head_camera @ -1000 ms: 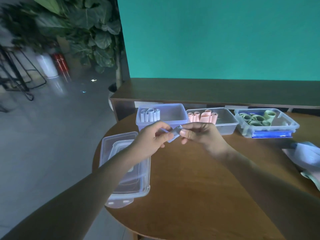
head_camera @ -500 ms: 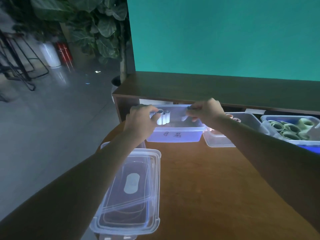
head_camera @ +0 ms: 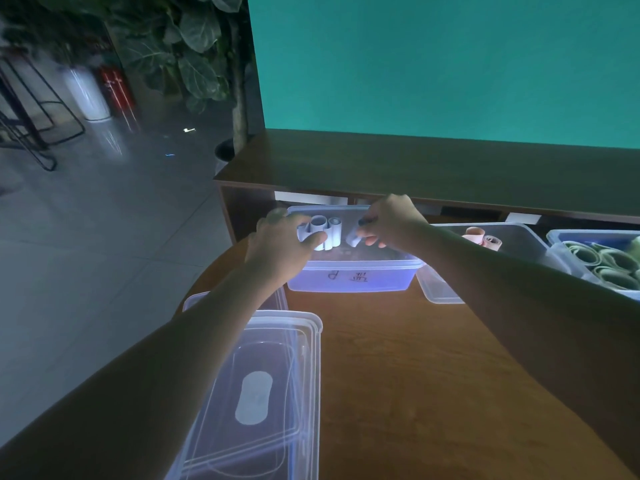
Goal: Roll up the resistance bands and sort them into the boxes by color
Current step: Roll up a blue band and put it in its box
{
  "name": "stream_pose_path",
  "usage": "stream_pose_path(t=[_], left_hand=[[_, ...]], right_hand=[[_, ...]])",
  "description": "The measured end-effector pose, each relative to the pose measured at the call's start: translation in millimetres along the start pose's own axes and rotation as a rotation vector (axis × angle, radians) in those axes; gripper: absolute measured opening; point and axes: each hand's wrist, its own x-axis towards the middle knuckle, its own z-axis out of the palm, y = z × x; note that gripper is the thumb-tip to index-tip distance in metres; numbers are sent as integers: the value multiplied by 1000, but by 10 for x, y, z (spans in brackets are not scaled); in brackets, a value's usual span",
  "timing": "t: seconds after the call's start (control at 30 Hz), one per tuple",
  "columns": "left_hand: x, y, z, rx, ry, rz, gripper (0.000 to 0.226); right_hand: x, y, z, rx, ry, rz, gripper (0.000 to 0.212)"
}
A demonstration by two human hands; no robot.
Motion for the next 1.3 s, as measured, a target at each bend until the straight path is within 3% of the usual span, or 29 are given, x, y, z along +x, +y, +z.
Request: stream_pose_path(t=[0.13, 0.6, 0.73, 0.87, 1.03, 1.3], left_hand=[[33, -69, 58, -37, -9, -6, 79], [14, -40, 40, -14, -40, -4, 67], [33, -59, 57, 15, -42, 18, 52], [33, -53, 49, 25, -33, 26, 61], [37, -53, 43, 44, -35, 36, 60], [23, -11, 29, 49, -40, 21, 47]], right_hand=[[96, -34, 53, -117, -35, -2, 18], [225, -32, 217, -137, 34, 16, 31], [216, -22, 208, -141, 23, 32, 31], [244, -23, 222, -136, 3, 42, 33], [245, -3, 256, 9, 104, 62, 24], [149, 21, 190, 260, 91, 105, 21]])
